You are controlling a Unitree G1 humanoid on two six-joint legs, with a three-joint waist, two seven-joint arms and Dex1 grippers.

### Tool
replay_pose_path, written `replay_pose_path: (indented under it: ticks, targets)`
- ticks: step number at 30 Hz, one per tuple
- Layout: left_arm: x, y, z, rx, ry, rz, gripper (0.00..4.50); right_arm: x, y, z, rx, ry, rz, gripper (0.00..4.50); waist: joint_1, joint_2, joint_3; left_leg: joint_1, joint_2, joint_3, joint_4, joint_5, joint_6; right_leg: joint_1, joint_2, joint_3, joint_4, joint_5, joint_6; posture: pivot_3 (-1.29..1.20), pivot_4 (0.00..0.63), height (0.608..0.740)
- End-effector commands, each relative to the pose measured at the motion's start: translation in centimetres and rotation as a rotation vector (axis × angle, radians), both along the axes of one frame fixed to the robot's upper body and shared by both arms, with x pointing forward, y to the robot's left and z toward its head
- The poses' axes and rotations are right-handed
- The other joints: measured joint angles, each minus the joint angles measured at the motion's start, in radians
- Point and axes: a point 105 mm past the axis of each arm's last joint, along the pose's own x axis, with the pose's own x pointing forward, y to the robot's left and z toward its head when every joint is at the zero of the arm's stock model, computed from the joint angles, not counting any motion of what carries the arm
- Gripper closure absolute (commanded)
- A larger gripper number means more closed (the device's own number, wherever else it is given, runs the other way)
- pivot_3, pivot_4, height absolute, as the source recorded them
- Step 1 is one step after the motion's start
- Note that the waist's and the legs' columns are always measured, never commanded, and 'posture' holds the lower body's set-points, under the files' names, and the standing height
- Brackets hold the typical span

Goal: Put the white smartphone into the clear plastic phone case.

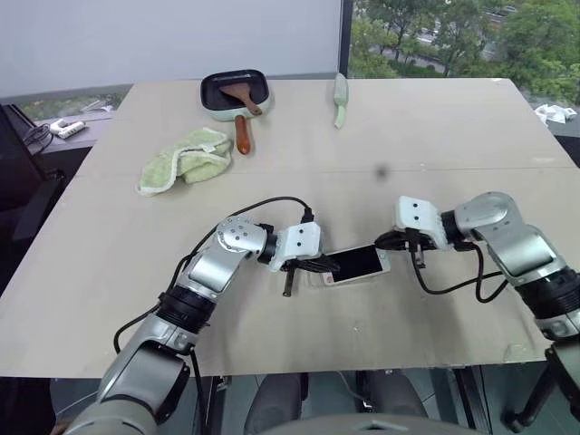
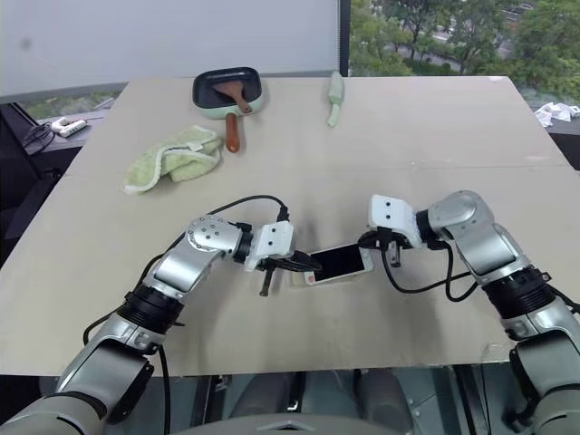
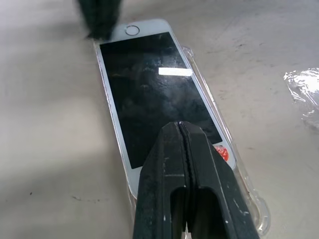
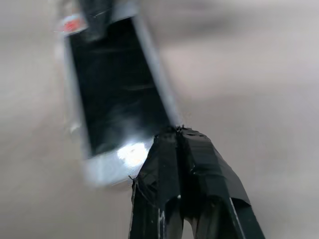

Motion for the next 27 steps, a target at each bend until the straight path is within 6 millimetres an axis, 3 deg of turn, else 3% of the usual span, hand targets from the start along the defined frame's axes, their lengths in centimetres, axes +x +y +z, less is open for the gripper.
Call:
replay_pose_path:
  ticks: [1,3,11,13,16,19,22,27]
  targets:
    - [-0.5,1.0,-3.2,0.106,0.086,0.043,4.5,-0.8,0.8,0.5,0.018,0.007,0.044,4.46,-0.001,0.0,0.0,0.0,0.0,0.0,0.0,0.0,0.0,0.0,0.0,0.0,0.0,0.0,0.0,0.0,0.15,0.74]
    - [-0.4,0.9,-3.1,0.106,0.085,0.044,4.5,-0.5,0.6,0.6,0.015,-0.011,0.036,4.46,-0.002,0.0,0.0,0.0,0.0,0.0,0.0,0.0,0.0,0.0,0.0,0.0,0.0,0.0,0.0,0.0,0.15,0.74]
    - [-0.3,0.8,-3.1,0.098,0.085,0.053,4.5,4.3,2.2,2.9,0.133,-0.253,-0.113,4.46,-0.002,0.0,0.0,0.0,0.0,0.0,0.0,0.0,0.0,0.0,0.0,0.0,0.001,0.0,0.0,0.0,0.15,0.74]
    - [-0.3,0.9,-3.1,0.098,0.086,0.054,4.5,4.1,2.1,1.8,0.076,-0.234,-0.087,4.46,0.002,0.0,0.0,0.0,0.0,0.0,0.0,0.0,0.0,0.0,0.0,0.0,0.0,0.0,0.0,0.0,0.15,0.74]
    - [-0.3,0.8,-3.1,0.098,0.087,0.055,4.5,1.4,1.1,-0.3,-0.025,-0.085,0.031,4.46,0.007,0.0,0.0,-0.001,0.0,-0.001,0.0,0.0,0.0,0.0,0.0,-0.001,-0.001,0.0,0.0,0.0,0.15,0.74]
    - [-0.3,0.9,-3.1,0.098,0.085,0.059,4.5,-0.6,0.6,-0.6,-0.043,0.009,0.095,4.46,0.005,0.001,0.0,-0.002,-0.001,-0.001,-0.001,0.0,0.0,0.0,-0.001,0.0,-0.002,0.0,0.0,0.0,0.15,0.74]
    - [-0.3,0.9,-3.1,0.098,0.085,0.062,4.5,-0.3,0.8,-0.2,-0.018,-0.003,0.066,4.46,0.0,0.001,-0.001,-0.001,0.0,-0.001,-0.001,0.0,0.0,0.0,0.0,-0.001,-0.002,0.0,0.0,0.0,0.15,0.74]
    - [-0.3,0.8,-3.2,0.098,0.087,0.059,4.5,2.4,0.8,0.8,0.002,-0.139,-0.021,4.46,-0.003,0.001,-0.001,0.0,0.0,0.0,-0.001,0.0,0.0,0.0,0.0,0.0,0.0,0.0,0.0,0.0,0.15,0.74]
